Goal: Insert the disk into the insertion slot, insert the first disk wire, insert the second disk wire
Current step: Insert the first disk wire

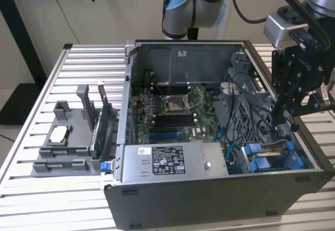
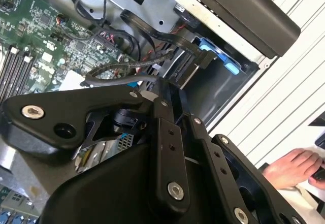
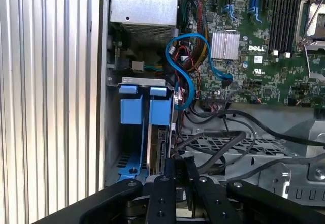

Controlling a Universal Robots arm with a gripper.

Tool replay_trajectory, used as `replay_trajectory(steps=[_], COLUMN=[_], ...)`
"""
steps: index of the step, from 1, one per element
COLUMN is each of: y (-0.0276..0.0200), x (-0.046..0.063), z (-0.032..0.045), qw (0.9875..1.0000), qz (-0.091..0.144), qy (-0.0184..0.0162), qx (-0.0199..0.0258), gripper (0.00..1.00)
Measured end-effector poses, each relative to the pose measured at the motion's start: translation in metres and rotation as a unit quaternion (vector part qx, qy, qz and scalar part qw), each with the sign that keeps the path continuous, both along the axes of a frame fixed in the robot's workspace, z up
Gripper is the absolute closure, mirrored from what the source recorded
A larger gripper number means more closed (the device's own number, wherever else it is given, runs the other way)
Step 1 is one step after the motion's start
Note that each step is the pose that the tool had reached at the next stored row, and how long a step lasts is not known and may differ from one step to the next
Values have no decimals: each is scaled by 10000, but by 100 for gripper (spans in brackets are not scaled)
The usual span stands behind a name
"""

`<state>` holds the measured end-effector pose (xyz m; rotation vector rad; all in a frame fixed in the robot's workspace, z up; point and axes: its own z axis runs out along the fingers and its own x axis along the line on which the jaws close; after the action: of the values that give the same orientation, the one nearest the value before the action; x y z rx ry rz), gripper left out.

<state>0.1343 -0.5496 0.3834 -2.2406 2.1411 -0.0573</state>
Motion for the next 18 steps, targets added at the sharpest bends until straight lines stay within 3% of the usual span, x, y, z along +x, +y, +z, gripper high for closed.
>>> replay_trajectory(steps=[3, 10, 14, 18], y=[0, -14, -20, -106], x=[24, 184, 231, 250], z=[-10, -44, -77, -101], qw=[10000, 9997, 9995, 9991], qz=[1, 0, 0, -1], qy=[36, 234, 326, 417], qx=[0, -1, -2, -1], gripper=[81, 81, 81, 81])
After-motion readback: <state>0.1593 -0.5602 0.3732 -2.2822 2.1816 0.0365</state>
